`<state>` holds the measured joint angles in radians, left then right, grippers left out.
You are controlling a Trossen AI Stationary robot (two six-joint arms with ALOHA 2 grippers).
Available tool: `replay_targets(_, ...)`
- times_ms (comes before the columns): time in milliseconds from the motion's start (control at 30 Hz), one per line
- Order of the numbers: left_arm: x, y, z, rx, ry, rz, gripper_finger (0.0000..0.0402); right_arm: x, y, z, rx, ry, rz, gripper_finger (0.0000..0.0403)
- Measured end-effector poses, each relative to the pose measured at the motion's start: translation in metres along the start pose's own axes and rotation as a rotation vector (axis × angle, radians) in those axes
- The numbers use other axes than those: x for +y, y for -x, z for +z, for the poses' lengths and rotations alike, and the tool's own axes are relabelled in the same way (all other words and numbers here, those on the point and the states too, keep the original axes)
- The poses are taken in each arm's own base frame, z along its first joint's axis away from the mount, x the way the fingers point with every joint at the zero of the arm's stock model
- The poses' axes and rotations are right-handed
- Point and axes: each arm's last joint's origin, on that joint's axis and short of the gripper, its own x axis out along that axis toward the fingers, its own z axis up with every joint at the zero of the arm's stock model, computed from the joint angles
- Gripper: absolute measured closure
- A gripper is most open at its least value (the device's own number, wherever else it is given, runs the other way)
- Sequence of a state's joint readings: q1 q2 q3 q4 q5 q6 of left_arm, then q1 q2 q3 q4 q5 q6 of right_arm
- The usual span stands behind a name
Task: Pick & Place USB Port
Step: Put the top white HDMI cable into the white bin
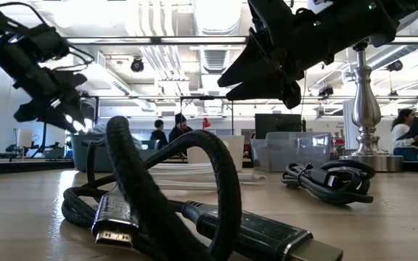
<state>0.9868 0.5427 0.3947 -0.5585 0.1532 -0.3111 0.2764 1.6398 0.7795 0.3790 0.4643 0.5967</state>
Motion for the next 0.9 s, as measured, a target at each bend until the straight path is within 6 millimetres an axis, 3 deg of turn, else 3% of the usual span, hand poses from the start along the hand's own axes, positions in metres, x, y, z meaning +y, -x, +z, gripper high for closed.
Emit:
replay_targets(333,-0.015,0.022,0.021,-0.181,-0.068,-0.117,0.0223,0.005,0.001,0.004,-0.043,-0.007,0.039,0.0220)
replay_targets(633,-0.032,0.021,0.021,-0.242,-0.128,-0.416,0.0225,0.007,0.001,0.004,-0.047,-0.010,0.067,0.0220)
replay_targets(767,-0.042,0.018,0.019,-0.305,-0.152,-0.540,0.0225,0.012,-0.009,0.002,-0.041,0.017,0.080,0.0220)
replay_targets(900,-0.052,0.011,0.011,-0.353,-0.181,-0.667,0.0227,0.029,-0.032,0.004,-0.032,0.142,0.122,0.0220)
